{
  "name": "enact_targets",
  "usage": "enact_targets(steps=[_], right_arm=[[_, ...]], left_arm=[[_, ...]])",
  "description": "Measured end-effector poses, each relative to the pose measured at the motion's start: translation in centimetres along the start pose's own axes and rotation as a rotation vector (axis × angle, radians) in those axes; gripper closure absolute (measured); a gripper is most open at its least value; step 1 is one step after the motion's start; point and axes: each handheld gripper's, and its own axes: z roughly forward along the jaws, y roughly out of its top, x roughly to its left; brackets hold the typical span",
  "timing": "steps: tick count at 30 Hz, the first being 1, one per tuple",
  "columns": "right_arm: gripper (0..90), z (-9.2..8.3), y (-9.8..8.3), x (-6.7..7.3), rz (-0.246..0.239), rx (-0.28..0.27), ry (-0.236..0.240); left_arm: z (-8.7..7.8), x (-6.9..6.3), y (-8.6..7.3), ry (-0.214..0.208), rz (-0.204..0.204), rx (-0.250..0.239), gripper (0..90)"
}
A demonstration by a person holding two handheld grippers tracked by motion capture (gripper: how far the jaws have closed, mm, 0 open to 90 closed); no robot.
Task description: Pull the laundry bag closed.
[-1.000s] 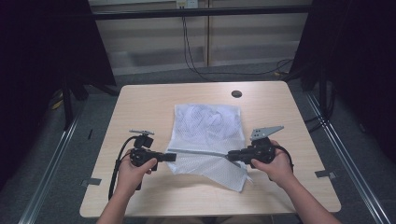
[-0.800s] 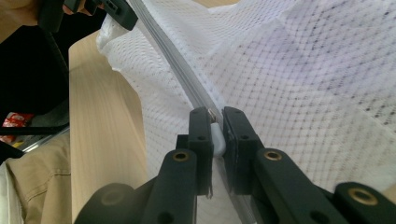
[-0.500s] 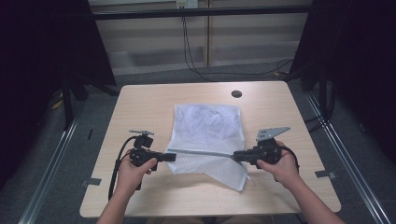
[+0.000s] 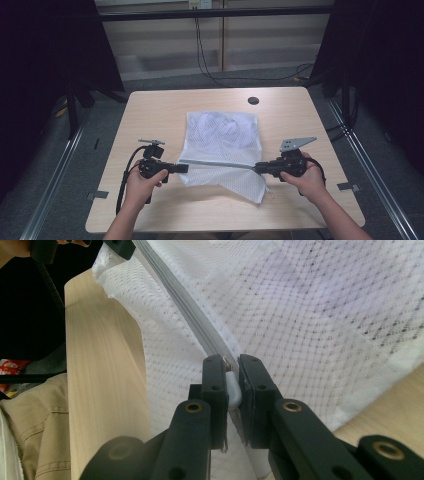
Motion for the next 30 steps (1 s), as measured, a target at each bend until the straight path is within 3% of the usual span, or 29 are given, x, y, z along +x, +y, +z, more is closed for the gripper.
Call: enact_targets(steps=[30], right_arm=[[82.6, -2.0, -1.4, -0.9, 0.015, 0.003, -0.026]], left_arm=[[0.1, 0.0, 0.0, -0.001, -0.003, 0.005, 88.2]])
